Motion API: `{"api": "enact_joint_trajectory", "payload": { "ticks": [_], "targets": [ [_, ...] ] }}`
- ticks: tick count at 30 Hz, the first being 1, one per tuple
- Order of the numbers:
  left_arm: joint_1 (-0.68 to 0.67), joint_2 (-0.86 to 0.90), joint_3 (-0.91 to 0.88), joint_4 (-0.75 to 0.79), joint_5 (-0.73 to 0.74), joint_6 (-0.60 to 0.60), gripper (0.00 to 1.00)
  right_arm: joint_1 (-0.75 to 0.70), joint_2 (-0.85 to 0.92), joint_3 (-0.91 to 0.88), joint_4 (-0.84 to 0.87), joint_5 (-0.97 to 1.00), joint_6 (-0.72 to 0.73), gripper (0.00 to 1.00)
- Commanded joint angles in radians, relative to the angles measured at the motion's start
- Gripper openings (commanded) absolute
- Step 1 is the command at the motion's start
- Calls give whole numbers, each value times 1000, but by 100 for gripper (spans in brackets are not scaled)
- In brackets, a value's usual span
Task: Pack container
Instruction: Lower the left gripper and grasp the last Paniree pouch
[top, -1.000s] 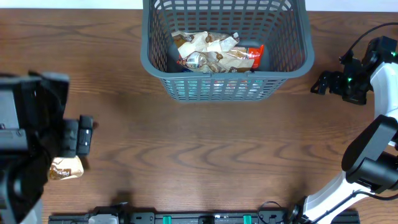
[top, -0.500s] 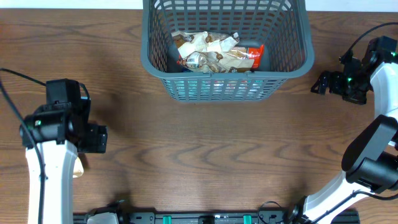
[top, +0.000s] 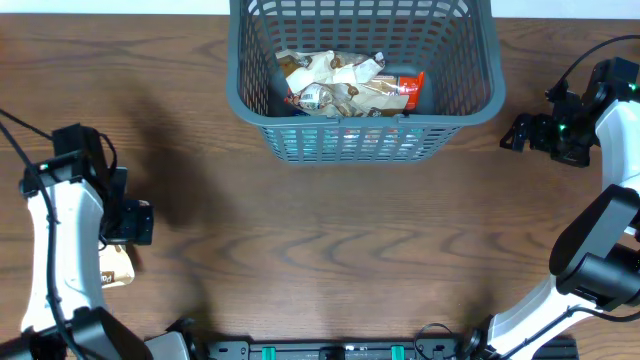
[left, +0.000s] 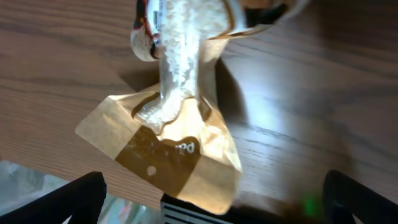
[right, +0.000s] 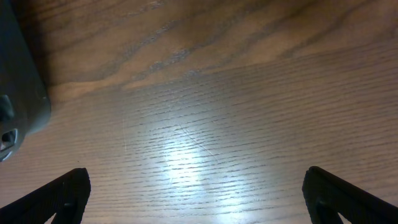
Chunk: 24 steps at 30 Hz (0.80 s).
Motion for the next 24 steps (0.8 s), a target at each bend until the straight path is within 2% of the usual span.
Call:
{"api": "enact_joint_trajectory", "payload": {
  "ticks": [1, 16, 24],
  "targets": [
    [30, 27, 0, 18, 18, 45, 98, 8, 0, -1, 6, -1, -11, 99],
    [40, 195, 0, 200, 70, 223, 99, 5, 0, -1, -5, 32, -11, 99],
    [41, 306, 0, 242, 71, 223, 98, 5, 0, -1, -7, 33, -11, 99]
  ]
}}
